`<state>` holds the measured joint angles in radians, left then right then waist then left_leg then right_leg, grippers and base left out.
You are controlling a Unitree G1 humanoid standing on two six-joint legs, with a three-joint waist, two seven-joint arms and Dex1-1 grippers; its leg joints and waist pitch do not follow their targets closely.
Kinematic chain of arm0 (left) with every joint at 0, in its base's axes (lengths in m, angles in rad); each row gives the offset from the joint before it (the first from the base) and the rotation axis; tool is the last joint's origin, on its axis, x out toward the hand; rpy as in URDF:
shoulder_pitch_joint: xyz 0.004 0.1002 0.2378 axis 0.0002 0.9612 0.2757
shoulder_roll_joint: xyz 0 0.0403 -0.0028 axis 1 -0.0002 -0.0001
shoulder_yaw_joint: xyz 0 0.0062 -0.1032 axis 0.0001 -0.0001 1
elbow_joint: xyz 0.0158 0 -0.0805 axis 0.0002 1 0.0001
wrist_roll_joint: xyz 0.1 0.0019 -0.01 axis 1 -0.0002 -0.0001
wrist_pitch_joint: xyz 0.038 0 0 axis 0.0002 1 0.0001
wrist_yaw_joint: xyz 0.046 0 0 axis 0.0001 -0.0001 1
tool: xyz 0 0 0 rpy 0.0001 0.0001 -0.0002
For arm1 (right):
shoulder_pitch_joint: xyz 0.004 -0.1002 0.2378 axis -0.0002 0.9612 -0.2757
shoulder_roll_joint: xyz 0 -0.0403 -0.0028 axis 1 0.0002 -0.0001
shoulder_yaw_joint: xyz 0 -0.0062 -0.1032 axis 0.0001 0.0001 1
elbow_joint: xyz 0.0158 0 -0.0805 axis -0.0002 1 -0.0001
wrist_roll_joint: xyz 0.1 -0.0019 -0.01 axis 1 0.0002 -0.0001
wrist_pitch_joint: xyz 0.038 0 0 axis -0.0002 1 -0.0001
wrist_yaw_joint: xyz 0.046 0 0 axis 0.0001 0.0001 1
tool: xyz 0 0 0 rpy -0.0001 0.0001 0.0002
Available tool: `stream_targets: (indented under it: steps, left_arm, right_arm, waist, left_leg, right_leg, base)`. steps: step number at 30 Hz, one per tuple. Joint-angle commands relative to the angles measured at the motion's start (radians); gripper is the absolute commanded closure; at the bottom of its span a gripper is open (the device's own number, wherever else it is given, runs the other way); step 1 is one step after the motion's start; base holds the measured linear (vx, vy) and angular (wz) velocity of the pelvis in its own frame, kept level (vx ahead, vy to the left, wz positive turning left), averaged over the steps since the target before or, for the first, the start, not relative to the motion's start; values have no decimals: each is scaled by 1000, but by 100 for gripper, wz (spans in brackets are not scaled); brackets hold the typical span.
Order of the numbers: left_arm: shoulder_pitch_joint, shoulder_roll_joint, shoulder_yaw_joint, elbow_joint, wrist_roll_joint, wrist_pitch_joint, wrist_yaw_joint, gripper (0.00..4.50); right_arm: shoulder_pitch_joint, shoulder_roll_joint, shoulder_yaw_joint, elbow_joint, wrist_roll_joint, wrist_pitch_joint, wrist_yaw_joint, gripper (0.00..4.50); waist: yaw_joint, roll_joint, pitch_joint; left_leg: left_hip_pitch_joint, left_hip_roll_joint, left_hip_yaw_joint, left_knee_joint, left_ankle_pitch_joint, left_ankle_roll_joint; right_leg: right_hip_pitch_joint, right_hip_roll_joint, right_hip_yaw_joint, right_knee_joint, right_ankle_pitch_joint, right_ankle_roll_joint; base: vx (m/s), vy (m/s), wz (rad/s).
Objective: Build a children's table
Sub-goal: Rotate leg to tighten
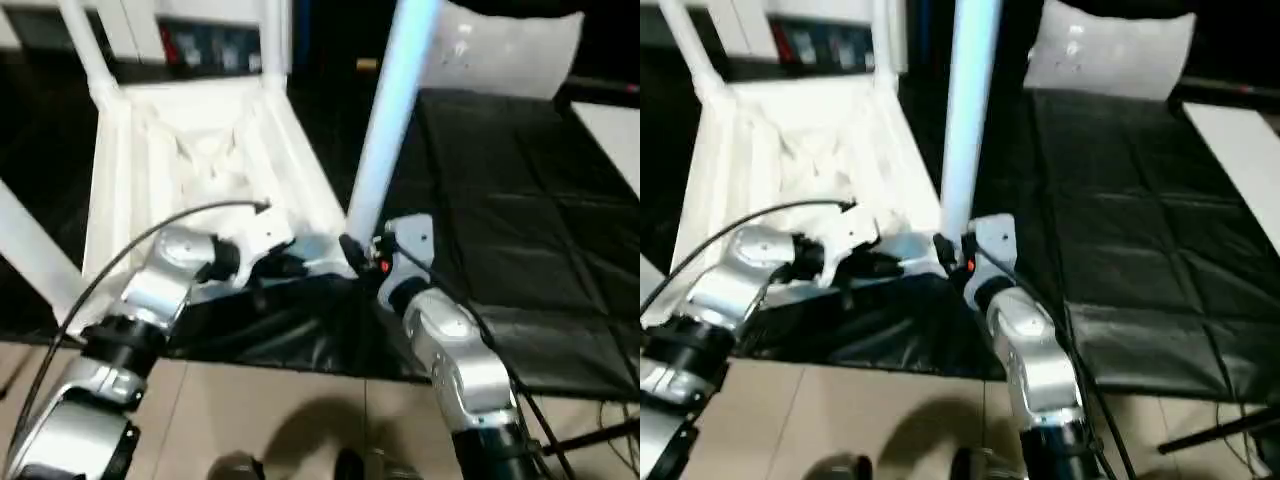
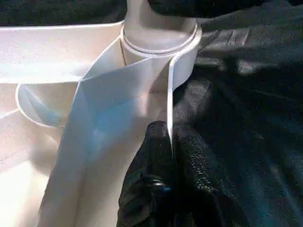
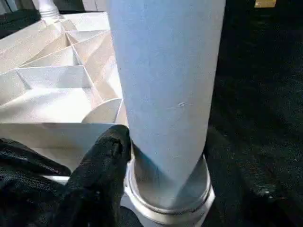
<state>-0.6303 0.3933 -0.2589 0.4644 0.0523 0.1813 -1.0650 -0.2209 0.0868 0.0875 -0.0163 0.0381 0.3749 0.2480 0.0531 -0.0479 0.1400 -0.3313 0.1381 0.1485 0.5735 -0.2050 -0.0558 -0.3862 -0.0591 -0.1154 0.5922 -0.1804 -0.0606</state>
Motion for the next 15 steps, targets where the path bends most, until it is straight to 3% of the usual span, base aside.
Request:
stream_targets:
  steps: [1, 2, 4, 5, 8, 10, 11, 12, 13, 15]
  left_arm:
    - [-4, -14, -11, 21, 5, -20, 30, 450]
    - [-2, -14, -4, 21, 1, -27, 31, 450]
    - [0, -11, 13, 24, -11, -39, 35, 450]
    - [3, -11, 21, 24, -19, -45, 35, 450]
    - [21, -19, 72, -9, -70, -36, 40, 450]
    - [45, -24, 107, -55, -121, -31, 28, 450]
    - [61, -27, 124, -83, -151, -32, 20, 450]
    - [69, -29, 133, -98, -164, -33, 22, 450]
    - [85, -27, 141, -130, -179, -22, 19, 406]
    - [102, -26, 152, -167, -196, 1, 22, 396]
  right_arm:
    - [49, 65, 29, -28, 26, 33, 38, 159]
    - [57, 42, 22, -52, 40, 38, 49, 159]
    - [76, -18, 14, -100, 64, 46, 76, 151]
    - [84, -43, 12, -119, 76, 50, 93, 127]
    - [112, -125, -13, -194, 124, 77, 166, 107]
    - [127, -183, -29, -247, 157, 124, 222, 84]
    - [133, -212, -39, -273, 172, 144, 249, 73]
    - [136, -227, -46, -289, 183, 154, 261, 67]
    - [133, -235, -64, -303, 209, 174, 271, 62]
    - [126, -243, -82, -317, 245, 194, 285, 41]
  waist:
    - [-6, 18, -57]
    - [-3, 14, -59]
    - [2, 22, -57]
    - [1, 20, -60]
    - [0, 15, -69]
    - [1, 12, -69]
    - [2, 4, -82]
    - [3, 9, -85]
    - [-1, -4, -96]
    - [2, 1, -100]
  left_leg:
    - [-4, 101, -35, -80, -174, 32]
    - [-8, 100, -33, -78, -155, 41]
    - [-10, 102, -34, -80, -152, 46]
    - [-10, 103, -33, -81, -155, 47]
    - [-15, 109, -34, -77, -125, 63]
    - [-21, 101, -30, -74, -99, 75]
    - [-28, 101, -30, -66, -52, 87]
    - [-26, 102, -26, -63, -14, 104]
    - [-28, 101, -24, -58, 15, 127]
    - [-26, 102, -23, -54, 44, 148]
  right_leg:
    - [47, -133, 100, -79, -259, -162]
    - [47, -135, 101, -83, -279, -150]
    - [46, -134, 99, -87, -316, -135]
    - [47, -132, 98, -90, -321, -129]
    - [54, -132, 96, -81, -251, -137]
    - [56, -133, 95, -82, -244, -139]
    - [69, -137, 94, -70, -198, -147]
    - [59, -130, 94, -66, -138, -158]
    - [62, -126, 91, -57, -69, -172]
    - [60, -127, 89, -48, -12, -201]
  base:
    - [0, 0, 0]
    - [0, 0, 0]
    - [0, 0, 0]
    - [0, 0, 0]
    - [0, 0, 0]
    - [0, 0, 0]
    - [0, 0, 0]
    - [0, 0, 0]
    - [0, 0, 0]
    - [0, 0, 0]
